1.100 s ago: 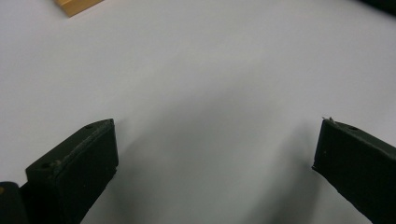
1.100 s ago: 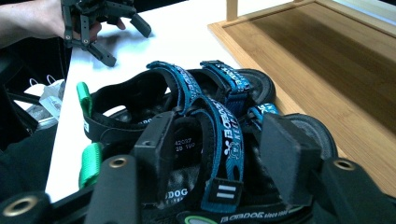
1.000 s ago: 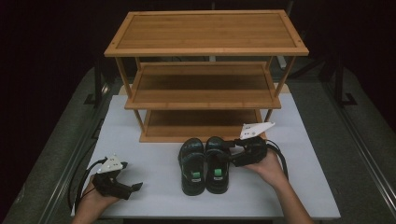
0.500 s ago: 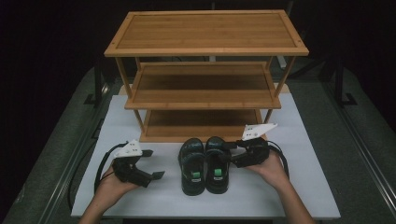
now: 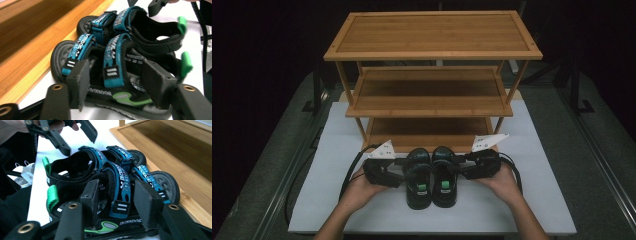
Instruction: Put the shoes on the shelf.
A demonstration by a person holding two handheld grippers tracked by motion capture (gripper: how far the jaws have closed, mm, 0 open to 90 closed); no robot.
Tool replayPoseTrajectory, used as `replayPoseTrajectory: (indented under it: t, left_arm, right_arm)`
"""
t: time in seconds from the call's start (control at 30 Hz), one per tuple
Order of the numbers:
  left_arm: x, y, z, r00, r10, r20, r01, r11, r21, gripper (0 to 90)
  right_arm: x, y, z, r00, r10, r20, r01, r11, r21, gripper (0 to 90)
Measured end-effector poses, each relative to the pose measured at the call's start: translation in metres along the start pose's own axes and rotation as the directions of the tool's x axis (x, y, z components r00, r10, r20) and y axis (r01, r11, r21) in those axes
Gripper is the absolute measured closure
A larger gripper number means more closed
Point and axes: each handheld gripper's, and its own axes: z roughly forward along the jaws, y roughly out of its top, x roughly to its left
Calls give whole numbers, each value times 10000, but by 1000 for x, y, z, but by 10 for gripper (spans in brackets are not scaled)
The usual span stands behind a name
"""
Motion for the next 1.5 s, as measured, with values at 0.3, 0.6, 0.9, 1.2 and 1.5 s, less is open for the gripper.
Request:
replayPoseTrajectory:
  t: [0.3, 0.6, 0.9, 1.2, 1.5]
  left_arm:
    - [4, -3, 15, 9993, -117, 342, 109, 9996, 253, 574]
    - [-2, 0, 15, 9997, 53, -236, -50, 9999, 133, 699]
    - [5, 15, 7, 9968, 40, -794, -78, 9988, -475, 708]
    - [30, 30, 12, 9869, 41, -1615, -233, 9928, -1173, 708]
    - [54, 26, 32, 9703, -23, -2420, -379, 9862, -1613, 709]
  right_arm:
    - [-3, -5, 11, 9996, 267, -86, -264, 9992, 316, 635]
    - [-2, -4, 13, 9982, 596, 20, -596, 9975, 368, 689]
    - [-3, 9, 5, 9974, 505, 516, -486, 9981, -374, 694]
    - [-27, 21, 10, 9886, 493, 1421, -360, 9949, -945, 694]
    - [-48, 27, 28, 9776, 312, 2080, -79, 9937, -1121, 694]
